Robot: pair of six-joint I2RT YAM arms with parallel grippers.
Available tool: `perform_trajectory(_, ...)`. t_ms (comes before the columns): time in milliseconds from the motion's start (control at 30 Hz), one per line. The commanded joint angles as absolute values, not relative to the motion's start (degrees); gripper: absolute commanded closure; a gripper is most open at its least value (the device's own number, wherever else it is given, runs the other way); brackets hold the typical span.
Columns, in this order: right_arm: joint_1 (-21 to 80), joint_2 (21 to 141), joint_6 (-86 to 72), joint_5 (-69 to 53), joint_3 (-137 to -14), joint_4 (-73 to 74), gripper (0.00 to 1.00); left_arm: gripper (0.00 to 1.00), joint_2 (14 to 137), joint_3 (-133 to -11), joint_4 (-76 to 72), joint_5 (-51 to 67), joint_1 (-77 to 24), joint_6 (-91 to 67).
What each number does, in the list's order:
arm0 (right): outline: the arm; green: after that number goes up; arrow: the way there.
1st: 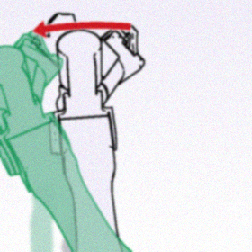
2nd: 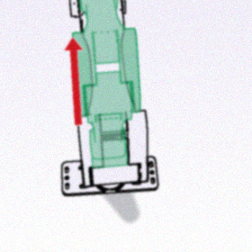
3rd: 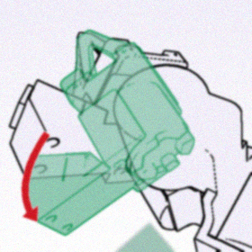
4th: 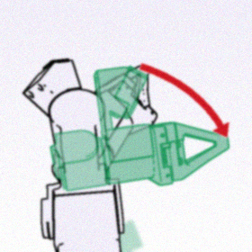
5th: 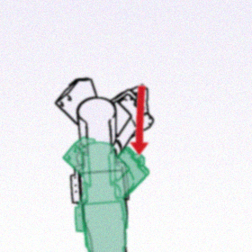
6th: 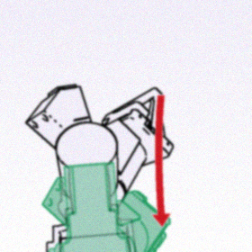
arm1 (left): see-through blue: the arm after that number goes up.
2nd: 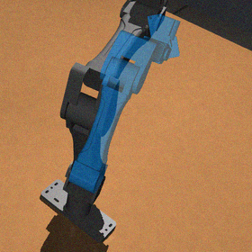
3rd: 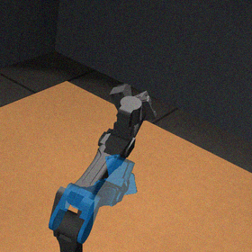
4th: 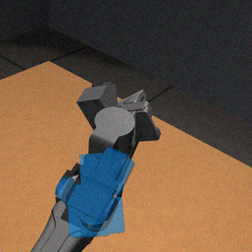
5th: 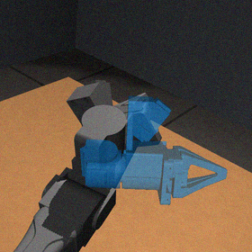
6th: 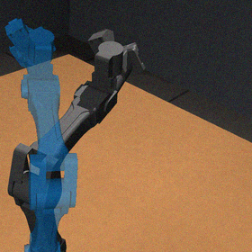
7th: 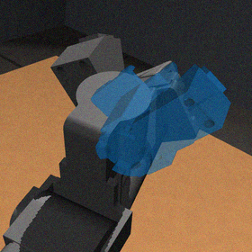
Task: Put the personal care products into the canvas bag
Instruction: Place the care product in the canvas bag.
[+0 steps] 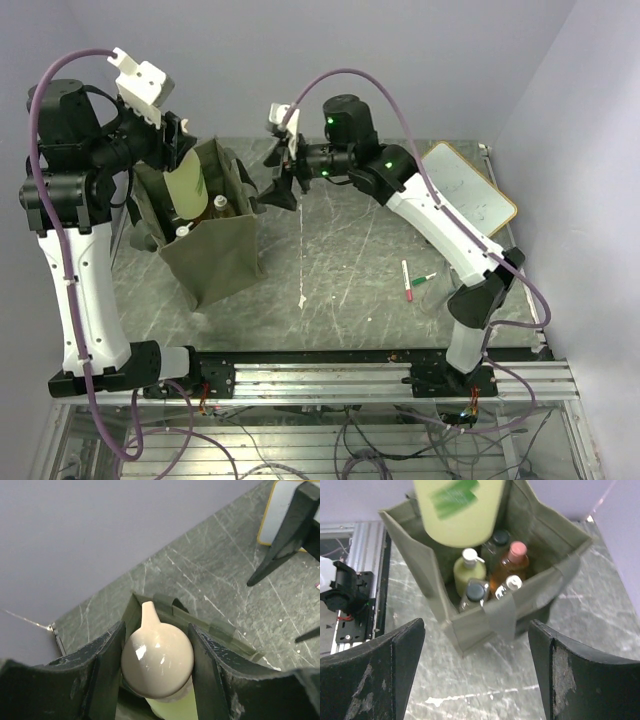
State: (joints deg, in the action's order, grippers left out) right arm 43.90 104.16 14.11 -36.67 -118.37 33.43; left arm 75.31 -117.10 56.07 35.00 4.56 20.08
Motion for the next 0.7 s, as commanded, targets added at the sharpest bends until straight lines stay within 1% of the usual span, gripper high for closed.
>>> perform_trajectory(0, 48.0, 107.8, 15.9, -36.2, -123.6, 33.3, 0.18, 0.93, 71.4, -115.3, 49.1, 32.8, 6.6, 19.5)
perform_trajectory(167, 52.0, 111.8, 17.9, -35.0, -127.9, 35.2, 0.24, 0.93, 69.1, -111.6, 49.4, 29.8, 7.8, 19.4)
perform_trajectory(333, 54.6, 113.2, 20.1, -32.8, -128.2, 35.8, 0.29, 0.93, 67.1, -107.8, 49.6, 28.4, 8.6, 18.7)
perform_trajectory(667, 57.0, 117.6, 22.1, -27.5, -128.9, 36.6, 0.3, 0.93, 65.8, -104.5, 49.3, 26.1, 9.5, 17.6)
